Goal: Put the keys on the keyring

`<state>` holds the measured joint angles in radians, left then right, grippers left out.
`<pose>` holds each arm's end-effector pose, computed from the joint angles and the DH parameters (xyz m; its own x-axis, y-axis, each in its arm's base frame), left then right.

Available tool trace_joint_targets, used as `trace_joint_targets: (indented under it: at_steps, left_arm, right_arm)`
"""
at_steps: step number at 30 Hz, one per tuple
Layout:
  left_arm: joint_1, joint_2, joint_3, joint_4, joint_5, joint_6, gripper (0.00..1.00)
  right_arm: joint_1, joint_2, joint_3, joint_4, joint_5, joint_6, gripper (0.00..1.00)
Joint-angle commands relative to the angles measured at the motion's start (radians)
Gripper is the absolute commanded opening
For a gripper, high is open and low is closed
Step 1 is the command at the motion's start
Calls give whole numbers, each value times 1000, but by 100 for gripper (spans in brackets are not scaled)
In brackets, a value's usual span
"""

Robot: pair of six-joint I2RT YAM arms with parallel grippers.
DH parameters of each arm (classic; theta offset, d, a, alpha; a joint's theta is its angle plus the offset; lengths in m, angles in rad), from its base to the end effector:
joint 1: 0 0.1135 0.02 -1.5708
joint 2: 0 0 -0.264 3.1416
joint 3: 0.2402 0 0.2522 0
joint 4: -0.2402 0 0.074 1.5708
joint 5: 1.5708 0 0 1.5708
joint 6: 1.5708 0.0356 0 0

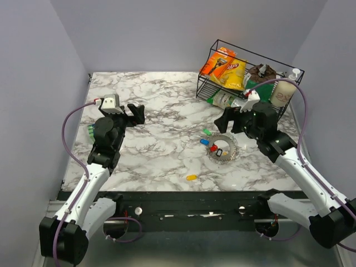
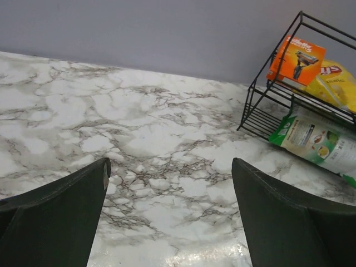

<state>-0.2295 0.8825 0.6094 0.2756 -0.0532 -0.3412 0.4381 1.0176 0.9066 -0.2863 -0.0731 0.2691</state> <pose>0.2087 -0.0468 0.3094 -0.0564 -0.3300 -0.9423 0.1661 0.9276 -0.3347 0.2093 0.1009 0.3282 -0.4665 0.0743 -0.8814 -0.3735 0.8867 0.2724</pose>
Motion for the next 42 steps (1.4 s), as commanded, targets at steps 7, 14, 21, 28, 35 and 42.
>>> trace_joint_targets:
  at_steps: [7, 14, 21, 28, 35, 42]
  left_arm:
    - [-2, 2, -4, 27, 73, -21, 99]
    - [-2, 49, 55, -85, 7, -49, 99]
    - [-2, 12, -65, 66, -23, -152, 99]
    - [-2, 133, 18, -38, 36, -231, 99]
    - [-2, 207, 82, -196, 53, -249, 99]
    - [-2, 196, 75, -217, 113, -254, 99]
  right_arm:
    - [-4, 19, -49, 52, -62, -19, 100]
    - [-4, 79, -54, 53, -73, -25, 100]
    - [-2, 222, -32, 7, -116, -31, 100]
    - [1, 387, -32, -59, -125, -11, 100]
    - [25, 541, -6, -73, -111, -10, 100]
    - [77, 648, 32, -62, -114, 16, 100]
